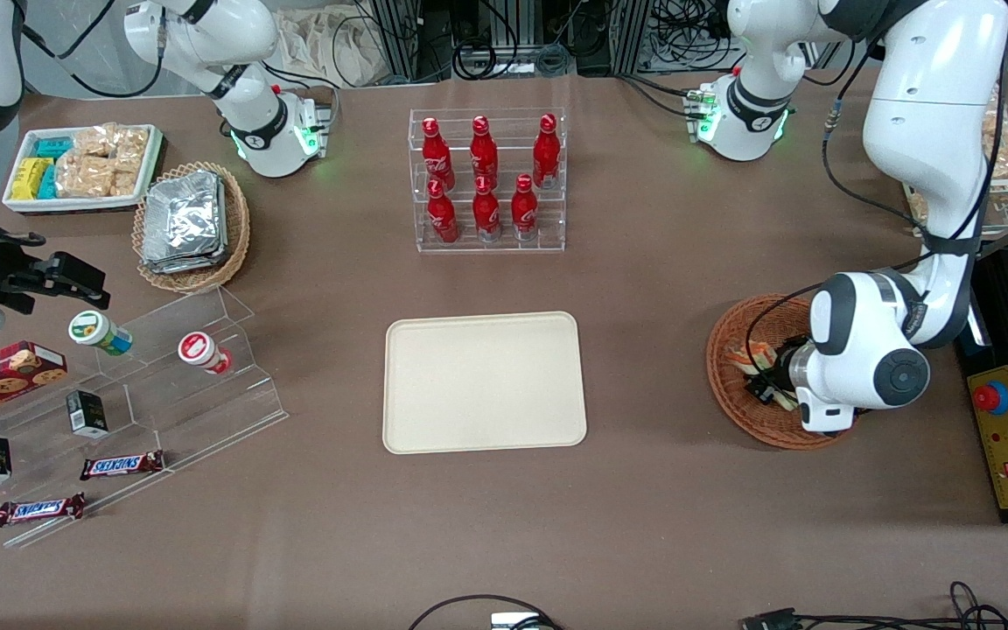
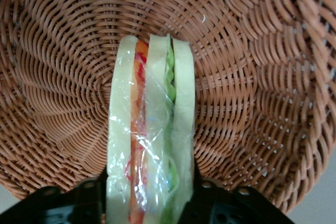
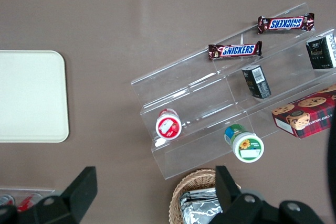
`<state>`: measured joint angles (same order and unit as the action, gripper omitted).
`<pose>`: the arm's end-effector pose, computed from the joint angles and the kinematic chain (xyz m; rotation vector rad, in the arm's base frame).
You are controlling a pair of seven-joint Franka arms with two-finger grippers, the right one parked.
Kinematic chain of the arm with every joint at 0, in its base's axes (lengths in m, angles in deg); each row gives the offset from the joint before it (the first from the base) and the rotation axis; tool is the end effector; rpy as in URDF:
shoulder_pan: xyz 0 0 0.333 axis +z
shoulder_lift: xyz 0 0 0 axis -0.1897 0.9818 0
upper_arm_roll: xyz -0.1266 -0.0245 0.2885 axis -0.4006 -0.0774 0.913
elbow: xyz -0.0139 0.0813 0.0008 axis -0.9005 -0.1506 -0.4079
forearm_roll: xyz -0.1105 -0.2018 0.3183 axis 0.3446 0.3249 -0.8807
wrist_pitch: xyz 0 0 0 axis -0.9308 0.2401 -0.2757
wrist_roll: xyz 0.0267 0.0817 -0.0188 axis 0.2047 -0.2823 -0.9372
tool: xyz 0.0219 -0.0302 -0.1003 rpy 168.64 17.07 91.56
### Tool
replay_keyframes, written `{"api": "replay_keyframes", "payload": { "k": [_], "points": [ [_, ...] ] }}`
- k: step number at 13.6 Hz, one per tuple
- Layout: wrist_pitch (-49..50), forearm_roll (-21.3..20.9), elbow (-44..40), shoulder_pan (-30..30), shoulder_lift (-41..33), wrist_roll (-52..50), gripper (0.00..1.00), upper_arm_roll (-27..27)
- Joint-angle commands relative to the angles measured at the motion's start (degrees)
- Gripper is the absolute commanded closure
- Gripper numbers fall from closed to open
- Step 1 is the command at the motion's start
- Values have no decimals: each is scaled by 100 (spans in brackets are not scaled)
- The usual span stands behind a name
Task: Place sandwich from basket to tray
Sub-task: 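Close the left gripper on the wrapped sandwich, then lift the sandwich and carry it toward the cream tray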
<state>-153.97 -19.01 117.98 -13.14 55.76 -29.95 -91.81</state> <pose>0.6153 -0.0604 0.2179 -2.7946 -1.2235 0.4849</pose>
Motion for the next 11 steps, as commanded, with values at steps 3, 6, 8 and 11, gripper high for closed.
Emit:
{"api": "replay_keyframes", "payload": {
  "k": [3,6,8,11],
  "points": [
    [377,15,8,-105,-600,764,100,-5],
    [1053,23,-325,-105,-935,2071,100,-100],
    [1396,23,-728,-113,-971,2986,100,-267],
    [1635,32,-1248,-183,-840,3830,100,-584]
  ]
}}
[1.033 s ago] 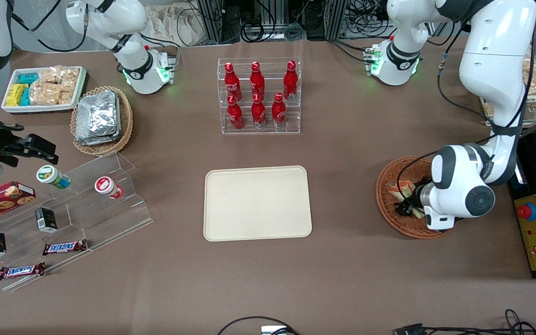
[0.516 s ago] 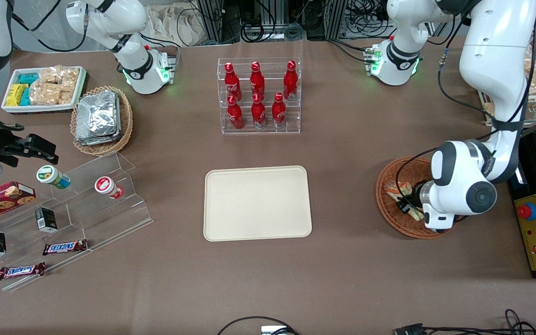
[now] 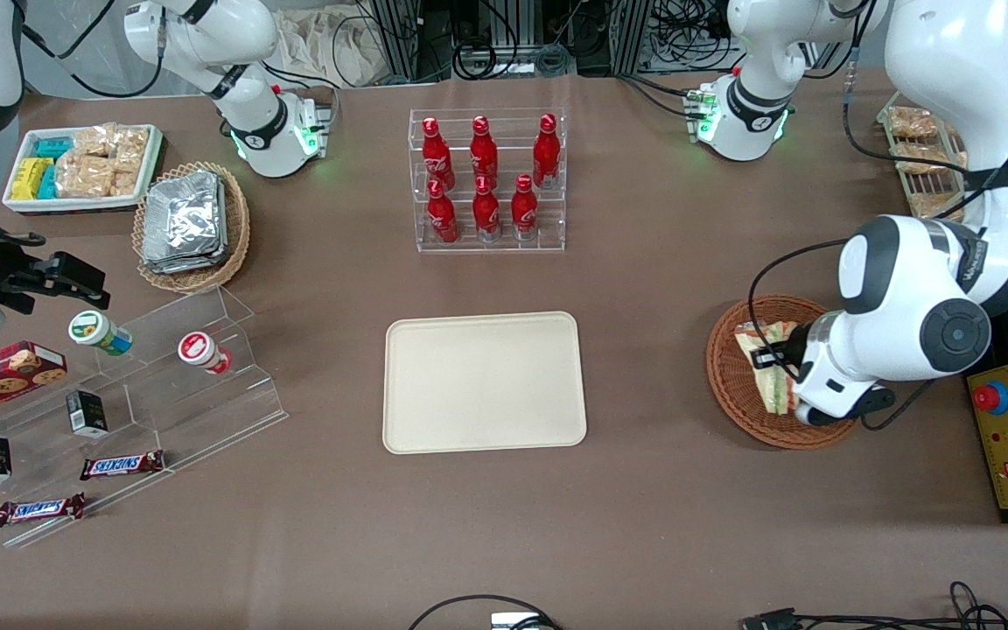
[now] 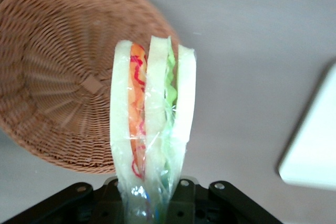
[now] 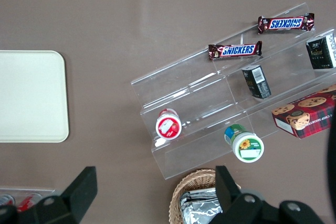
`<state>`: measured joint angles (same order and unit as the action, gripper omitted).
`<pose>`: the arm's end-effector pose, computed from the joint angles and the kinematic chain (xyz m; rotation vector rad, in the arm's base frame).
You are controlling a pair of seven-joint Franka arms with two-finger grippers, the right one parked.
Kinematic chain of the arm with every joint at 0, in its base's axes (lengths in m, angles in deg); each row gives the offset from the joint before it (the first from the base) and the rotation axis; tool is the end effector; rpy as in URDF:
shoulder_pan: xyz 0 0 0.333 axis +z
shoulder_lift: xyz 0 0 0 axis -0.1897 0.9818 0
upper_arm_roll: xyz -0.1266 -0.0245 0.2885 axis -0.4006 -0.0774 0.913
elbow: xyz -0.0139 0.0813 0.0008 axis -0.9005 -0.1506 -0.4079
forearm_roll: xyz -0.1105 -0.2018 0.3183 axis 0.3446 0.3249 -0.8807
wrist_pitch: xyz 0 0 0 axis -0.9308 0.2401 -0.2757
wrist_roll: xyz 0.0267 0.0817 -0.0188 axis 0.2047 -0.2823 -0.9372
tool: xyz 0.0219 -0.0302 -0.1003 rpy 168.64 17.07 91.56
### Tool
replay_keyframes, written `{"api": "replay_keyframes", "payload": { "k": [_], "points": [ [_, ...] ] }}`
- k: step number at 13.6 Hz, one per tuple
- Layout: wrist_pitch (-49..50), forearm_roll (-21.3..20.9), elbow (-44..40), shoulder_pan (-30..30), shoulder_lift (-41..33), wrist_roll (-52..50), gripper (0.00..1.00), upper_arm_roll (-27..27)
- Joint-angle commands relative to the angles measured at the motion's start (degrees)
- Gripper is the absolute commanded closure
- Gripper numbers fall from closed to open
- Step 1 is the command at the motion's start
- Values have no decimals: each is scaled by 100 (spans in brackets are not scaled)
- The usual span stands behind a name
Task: Place sandwich from basket to tray
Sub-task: 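Lift the sandwich and carry it toward the cream tray, then lower the sandwich onto the tray and open the left gripper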
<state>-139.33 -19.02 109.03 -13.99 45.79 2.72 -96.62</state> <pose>0.6246 -0.1199 0.3800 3.0371 0.2040 -0.3853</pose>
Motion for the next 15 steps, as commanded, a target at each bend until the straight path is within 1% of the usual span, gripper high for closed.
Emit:
{"api": "replay_keyframes", "payload": {
  "k": [1,3,7,10,11,13,15],
  "points": [
    [162,42,-563,-247,263,898,100,-120],
    [188,59,-1046,-651,570,910,100,-120],
    [171,130,-2013,-1319,1396,120,100,-129],
    [22,138,-2454,-1706,1914,-380,100,-129],
    [-57,173,-2499,-1803,2064,-469,100,-138],
    [-372,375,-2490,-1979,2302,-575,100,-129],
    [-645,384,-2490,-2111,2548,-750,100,-129]
  ]
}}
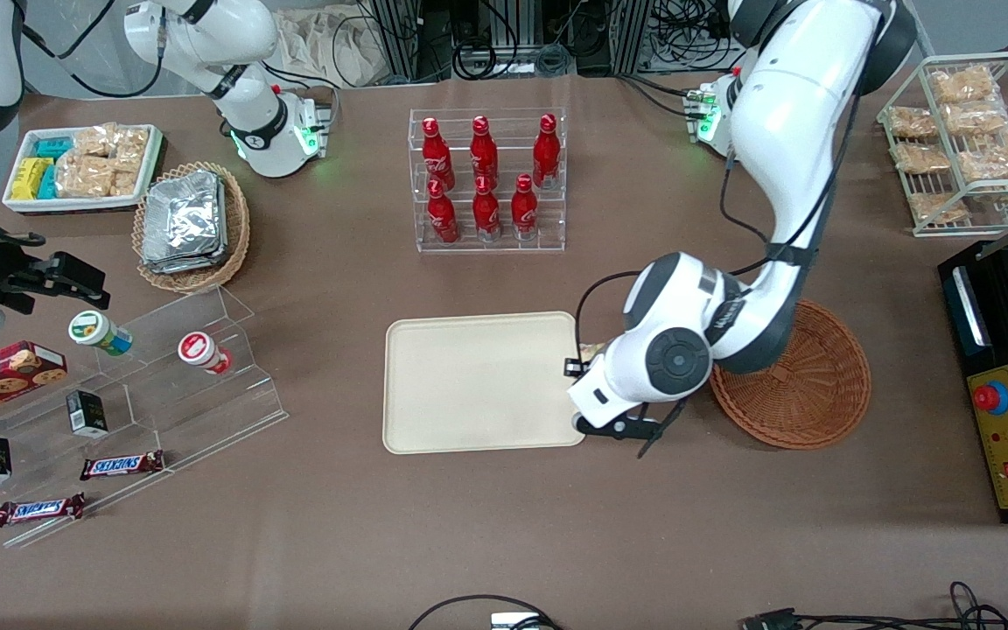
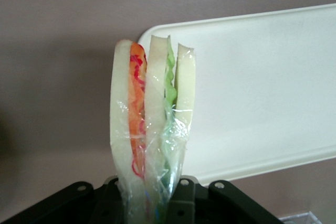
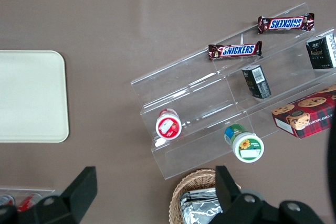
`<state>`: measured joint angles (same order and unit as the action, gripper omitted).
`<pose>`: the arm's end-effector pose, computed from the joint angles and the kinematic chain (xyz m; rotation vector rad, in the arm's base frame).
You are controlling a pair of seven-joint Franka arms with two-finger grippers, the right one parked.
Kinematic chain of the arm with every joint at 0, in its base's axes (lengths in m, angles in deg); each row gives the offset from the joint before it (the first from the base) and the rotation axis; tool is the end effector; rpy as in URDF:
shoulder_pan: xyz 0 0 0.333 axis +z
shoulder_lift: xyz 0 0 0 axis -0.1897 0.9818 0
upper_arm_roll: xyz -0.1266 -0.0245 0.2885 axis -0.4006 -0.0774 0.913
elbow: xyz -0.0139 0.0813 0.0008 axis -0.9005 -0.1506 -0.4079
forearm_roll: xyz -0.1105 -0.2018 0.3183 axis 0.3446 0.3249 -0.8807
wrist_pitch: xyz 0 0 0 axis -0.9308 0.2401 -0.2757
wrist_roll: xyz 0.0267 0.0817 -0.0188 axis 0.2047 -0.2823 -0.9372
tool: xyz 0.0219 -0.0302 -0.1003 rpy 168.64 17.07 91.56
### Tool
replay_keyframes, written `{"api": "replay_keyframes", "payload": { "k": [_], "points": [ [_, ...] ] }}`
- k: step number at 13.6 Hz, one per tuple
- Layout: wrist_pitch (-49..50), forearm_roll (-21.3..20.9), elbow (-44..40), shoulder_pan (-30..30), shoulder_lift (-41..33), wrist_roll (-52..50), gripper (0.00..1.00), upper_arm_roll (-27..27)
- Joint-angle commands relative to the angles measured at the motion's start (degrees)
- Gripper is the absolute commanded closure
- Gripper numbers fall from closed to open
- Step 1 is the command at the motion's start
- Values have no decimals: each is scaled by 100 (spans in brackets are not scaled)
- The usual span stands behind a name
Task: Place sandwich from basket to tray
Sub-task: 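Lower the sandwich onto the tray and open the left gripper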
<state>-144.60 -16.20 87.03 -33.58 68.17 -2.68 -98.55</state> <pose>0.6281 -0.3761 0.2945 2.9614 -0.1320 -0.3468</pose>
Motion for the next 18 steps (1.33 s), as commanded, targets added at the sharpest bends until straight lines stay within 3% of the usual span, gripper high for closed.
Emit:
{"api": "replay_keyframes", "payload": {
  "k": [1,7,8,9,10,15,18],
  "points": [
    [-241,94,-291,-230,415,-316,100,64],
    [-577,121,-264,-328,917,-344,100,64],
    [-577,190,-247,-328,926,-353,96,64],
    [-577,278,-247,-328,926,-370,76,64],
    [-577,288,-247,-319,909,-353,1,64],
    [-367,296,-291,-231,558,-353,0,81],
    [650,235,-291,49,-117,-335,0,125]
  ]
}}
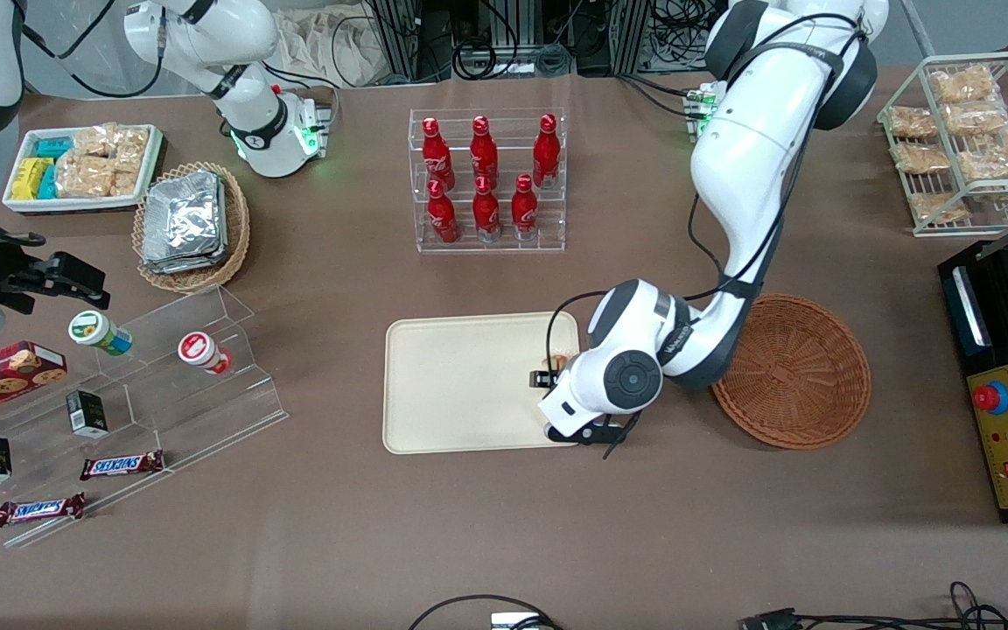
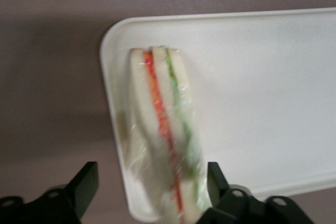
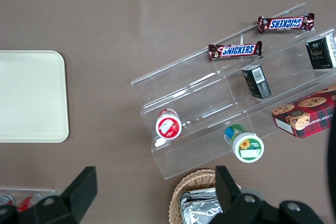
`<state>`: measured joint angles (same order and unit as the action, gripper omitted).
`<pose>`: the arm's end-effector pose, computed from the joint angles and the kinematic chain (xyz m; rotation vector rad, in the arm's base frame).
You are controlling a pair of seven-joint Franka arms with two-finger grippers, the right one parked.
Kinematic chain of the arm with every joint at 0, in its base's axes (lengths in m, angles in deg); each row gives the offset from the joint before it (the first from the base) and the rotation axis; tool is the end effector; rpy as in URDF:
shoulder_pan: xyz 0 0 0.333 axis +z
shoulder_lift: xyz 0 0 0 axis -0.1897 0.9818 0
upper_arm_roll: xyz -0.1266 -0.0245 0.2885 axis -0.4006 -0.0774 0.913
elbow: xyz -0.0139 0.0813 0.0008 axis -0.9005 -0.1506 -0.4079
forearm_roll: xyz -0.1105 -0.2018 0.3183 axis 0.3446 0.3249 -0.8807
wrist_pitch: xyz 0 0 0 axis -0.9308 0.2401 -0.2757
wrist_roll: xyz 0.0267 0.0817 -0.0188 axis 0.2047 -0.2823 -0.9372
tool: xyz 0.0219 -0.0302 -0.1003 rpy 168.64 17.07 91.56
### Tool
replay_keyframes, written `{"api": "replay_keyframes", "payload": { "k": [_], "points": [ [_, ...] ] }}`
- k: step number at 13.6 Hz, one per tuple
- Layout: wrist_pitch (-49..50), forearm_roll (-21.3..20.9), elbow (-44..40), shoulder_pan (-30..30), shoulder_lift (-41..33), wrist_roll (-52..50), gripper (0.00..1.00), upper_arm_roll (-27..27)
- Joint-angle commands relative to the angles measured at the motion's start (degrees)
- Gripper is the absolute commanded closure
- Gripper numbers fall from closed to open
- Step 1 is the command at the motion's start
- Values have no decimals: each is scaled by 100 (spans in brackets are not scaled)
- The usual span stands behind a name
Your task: Place sandwich from basket to tray
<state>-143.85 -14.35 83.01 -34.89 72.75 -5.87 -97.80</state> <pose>0.6316 -0.3885 0.2664 2.9489 -0.0395 -0.4055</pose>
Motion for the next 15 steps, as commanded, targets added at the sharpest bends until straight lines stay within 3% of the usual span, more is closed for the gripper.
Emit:
{"api": "replay_keyframes", "payload": {
  "k": [1,4,6,9,11,15],
  "points": [
    [954,32,111,416,-882,10,0,50],
    [2254,-47,155,1102,-1700,334,0,58],
    [2879,-484,243,1428,-2254,598,0,50],
    [3811,-627,270,2156,-2940,1589,0,50],
    [4007,-627,514,2509,-3362,1925,0,50],
    [3946,-1023,980,2554,-3671,2014,0,15]
  ]
}}
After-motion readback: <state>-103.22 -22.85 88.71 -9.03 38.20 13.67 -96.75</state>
